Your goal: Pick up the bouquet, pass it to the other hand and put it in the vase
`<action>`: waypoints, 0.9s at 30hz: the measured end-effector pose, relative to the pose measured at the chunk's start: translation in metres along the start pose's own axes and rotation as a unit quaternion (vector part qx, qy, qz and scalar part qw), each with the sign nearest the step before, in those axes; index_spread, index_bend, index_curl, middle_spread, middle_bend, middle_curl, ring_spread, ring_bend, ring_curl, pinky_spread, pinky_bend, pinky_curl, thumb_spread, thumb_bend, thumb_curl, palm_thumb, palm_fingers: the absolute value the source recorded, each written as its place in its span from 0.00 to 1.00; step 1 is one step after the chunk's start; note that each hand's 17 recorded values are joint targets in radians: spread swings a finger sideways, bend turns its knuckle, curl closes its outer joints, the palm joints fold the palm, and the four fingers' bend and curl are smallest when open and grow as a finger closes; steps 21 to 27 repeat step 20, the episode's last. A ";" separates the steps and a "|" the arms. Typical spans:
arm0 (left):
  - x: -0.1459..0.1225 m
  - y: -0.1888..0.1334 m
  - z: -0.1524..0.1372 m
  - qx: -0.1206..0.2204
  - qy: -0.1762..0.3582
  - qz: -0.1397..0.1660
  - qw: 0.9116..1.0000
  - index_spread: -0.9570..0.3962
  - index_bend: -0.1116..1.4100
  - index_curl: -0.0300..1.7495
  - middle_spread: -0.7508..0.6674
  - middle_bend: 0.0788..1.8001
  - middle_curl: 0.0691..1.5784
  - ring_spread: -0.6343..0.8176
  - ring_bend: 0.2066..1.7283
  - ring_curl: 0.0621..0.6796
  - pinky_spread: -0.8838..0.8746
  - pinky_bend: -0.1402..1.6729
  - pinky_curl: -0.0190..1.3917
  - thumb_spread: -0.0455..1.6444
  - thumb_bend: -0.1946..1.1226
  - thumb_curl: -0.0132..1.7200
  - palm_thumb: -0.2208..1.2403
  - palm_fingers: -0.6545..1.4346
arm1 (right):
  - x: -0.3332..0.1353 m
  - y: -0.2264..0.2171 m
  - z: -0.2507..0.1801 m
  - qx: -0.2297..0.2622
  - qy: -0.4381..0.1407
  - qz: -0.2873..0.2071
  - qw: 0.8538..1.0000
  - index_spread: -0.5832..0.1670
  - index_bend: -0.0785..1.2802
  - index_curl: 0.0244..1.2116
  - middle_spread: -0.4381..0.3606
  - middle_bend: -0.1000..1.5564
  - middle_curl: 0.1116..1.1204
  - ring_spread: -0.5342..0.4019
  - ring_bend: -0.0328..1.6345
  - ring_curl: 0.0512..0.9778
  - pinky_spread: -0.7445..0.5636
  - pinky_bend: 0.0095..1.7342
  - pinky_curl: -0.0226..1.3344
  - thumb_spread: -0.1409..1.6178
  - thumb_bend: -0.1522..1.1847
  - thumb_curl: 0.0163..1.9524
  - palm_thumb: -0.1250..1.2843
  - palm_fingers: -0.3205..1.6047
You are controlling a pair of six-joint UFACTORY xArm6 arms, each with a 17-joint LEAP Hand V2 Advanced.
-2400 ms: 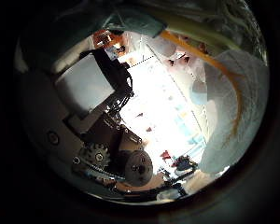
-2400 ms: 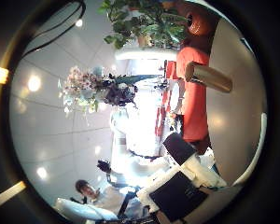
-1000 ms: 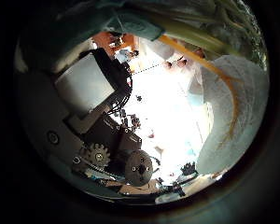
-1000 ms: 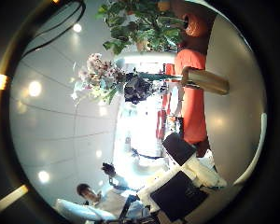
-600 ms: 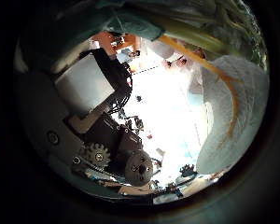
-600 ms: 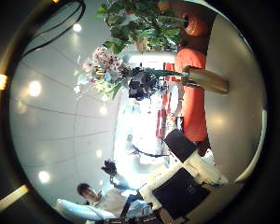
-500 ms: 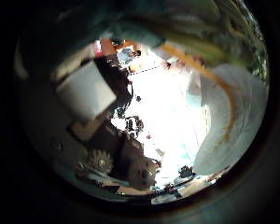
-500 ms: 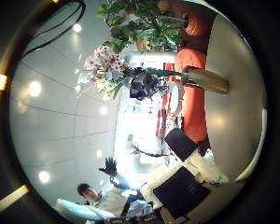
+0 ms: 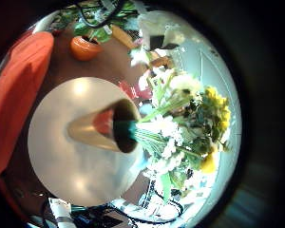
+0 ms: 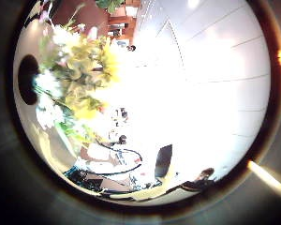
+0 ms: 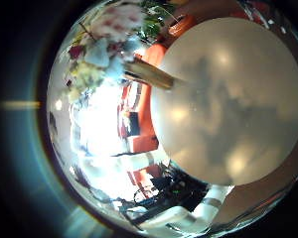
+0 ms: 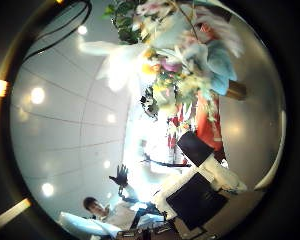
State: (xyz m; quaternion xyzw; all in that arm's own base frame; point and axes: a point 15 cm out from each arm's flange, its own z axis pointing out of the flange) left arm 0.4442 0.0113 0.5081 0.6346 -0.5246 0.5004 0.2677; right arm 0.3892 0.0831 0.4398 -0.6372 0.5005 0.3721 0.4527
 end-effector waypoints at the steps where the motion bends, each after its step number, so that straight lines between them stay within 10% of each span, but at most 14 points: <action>1: 0.000 0.001 -0.006 0.007 -0.003 0.002 1.000 0.75 0.11 0.28 0.93 0.05 0.20 0.86 0.27 0.16 0.85 0.18 0.37 0.51 0.11 0.21 0.13 0.20 | 0.001 0.000 -0.002 0.002 0.000 0.001 1.000 0.35 0.19 0.25 0.61 0.17 0.18 0.79 0.23 0.22 0.88 0.22 0.24 0.67 0.10 0.25 0.61 0.22; 10: -0.005 0.023 -0.054 0.055 -0.024 -0.002 0.998 0.77 0.14 0.18 0.94 0.05 0.16 0.89 0.23 0.15 0.87 0.18 0.30 0.51 0.11 0.20 0.14 0.23 | 0.008 0.002 -0.013 0.009 0.002 0.003 1.000 0.37 0.19 0.26 0.62 0.17 0.17 0.79 0.23 0.23 0.88 0.21 0.24 0.67 0.10 0.25 0.61 0.23; 27: -0.012 0.080 -0.055 0.068 -0.055 -0.023 0.996 0.77 0.16 0.14 0.94 0.05 0.13 0.89 0.21 0.17 0.86 0.18 0.27 0.52 0.12 0.19 0.14 0.26 | 0.025 0.005 -0.040 0.001 -0.024 0.002 1.000 0.39 0.19 0.26 0.63 0.17 0.17 0.78 0.22 0.22 0.89 0.20 0.24 0.67 0.10 0.25 0.61 0.25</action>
